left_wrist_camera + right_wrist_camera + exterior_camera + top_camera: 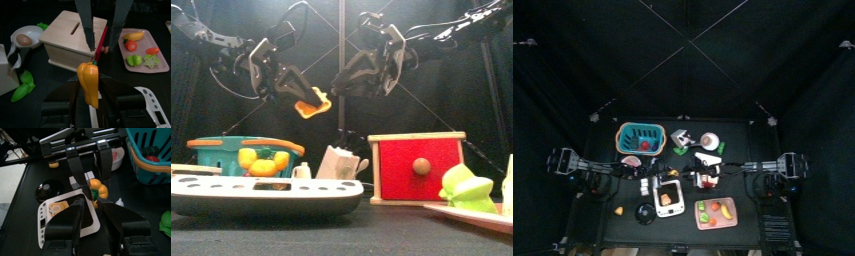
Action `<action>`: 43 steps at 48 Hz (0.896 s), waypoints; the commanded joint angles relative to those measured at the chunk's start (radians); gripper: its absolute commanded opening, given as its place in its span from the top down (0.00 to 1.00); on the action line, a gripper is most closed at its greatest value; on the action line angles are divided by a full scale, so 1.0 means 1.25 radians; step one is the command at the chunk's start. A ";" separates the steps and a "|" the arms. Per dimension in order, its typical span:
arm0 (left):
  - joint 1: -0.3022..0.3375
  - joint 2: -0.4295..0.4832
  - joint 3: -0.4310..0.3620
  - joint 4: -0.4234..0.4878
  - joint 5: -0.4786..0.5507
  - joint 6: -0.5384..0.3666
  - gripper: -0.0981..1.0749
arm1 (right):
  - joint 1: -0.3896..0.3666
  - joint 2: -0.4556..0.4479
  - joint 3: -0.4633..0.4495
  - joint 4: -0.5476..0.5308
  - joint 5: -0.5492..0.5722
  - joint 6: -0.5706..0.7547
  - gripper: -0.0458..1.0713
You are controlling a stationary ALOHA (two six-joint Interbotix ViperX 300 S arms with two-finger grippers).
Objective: Hand over squash
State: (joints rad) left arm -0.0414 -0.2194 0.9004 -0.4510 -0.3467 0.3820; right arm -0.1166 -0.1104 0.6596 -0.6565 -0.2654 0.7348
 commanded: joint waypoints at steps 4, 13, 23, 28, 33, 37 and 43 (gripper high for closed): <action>-0.013 0.010 -0.027 0.006 -0.010 0.000 0.37 | -0.001 -0.025 -0.013 -0.004 -0.009 -0.002 0.32; -0.015 0.023 -0.038 0.006 -0.011 0.000 0.37 | 0.002 -0.021 -0.012 -0.021 -0.021 0.000 0.24; -0.015 0.023 -0.044 0.006 -0.011 0.000 0.37 | -0.002 -0.017 -0.016 -0.021 -0.021 0.001 0.13; -0.015 0.023 -0.052 0.005 -0.011 0.000 0.37 | -0.002 -0.010 -0.017 -0.023 -0.020 0.001 0.13; -0.015 0.023 -0.056 0.006 -0.013 0.001 0.37 | -0.004 -0.006 -0.021 -0.023 -0.020 0.001 0.14; -0.015 0.023 -0.059 0.006 -0.015 0.001 0.37 | -0.004 -0.002 -0.023 -0.021 -0.020 0.001 0.14; -0.017 0.023 -0.060 0.007 -0.018 0.001 0.37 | -0.006 0.004 -0.028 -0.020 -0.021 0.002 0.14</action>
State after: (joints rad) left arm -0.0598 -0.1856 0.8544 -0.4479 -0.3559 0.3820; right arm -0.1212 -0.0905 0.6519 -0.6857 -0.2823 0.7348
